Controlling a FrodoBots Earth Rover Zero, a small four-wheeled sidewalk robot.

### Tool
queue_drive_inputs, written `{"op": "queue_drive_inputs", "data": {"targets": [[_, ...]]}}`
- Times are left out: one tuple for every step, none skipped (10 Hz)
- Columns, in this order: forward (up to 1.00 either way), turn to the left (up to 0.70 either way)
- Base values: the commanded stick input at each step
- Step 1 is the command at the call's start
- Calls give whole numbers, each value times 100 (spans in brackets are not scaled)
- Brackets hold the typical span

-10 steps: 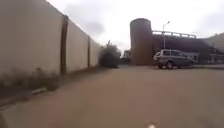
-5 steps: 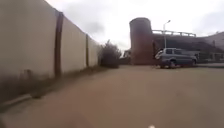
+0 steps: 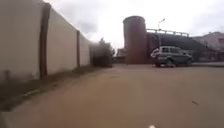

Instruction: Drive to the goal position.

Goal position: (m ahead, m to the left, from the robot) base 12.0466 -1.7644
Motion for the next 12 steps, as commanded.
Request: {"op": "queue_drive_inputs", "data": {"targets": [[100,0],[100,0],[100,0],[100,0],[100,0],[100,0],[100,0],[100,0],[100,0],[100,0],[100,0],[100,0]]}}
